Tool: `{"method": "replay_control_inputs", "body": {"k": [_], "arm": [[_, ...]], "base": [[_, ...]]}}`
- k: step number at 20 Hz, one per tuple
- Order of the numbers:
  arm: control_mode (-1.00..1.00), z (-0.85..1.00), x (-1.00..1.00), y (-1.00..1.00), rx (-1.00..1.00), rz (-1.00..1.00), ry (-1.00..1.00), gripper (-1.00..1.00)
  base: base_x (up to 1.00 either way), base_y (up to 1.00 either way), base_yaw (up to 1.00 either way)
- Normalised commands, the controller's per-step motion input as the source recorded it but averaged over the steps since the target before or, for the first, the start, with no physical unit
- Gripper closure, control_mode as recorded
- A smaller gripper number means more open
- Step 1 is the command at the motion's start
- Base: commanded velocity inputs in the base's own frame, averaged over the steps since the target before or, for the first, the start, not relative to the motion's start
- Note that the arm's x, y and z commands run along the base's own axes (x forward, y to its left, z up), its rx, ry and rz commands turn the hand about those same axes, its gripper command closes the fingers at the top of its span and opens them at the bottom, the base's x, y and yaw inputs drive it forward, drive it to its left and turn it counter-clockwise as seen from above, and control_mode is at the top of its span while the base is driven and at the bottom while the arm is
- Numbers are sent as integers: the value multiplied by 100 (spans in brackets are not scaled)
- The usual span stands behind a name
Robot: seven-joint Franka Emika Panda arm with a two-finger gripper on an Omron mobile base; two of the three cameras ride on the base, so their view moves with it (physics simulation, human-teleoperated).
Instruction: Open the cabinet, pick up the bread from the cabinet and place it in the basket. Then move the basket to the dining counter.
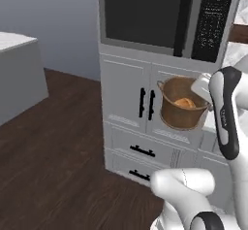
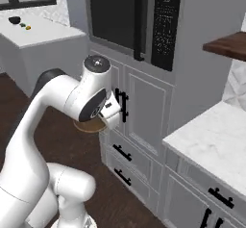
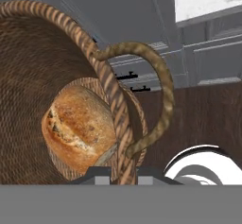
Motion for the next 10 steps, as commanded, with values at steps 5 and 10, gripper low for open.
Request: {"method": "replay_control_inputs", "body": {"k": [5, 10], "arm": [[100, 0, 0, 0, 0, 0, 0, 100], [100, 0, 0, 0, 0, 0, 0, 100]], "base": [[-5, 4, 99], [53, 0, 78]]}}
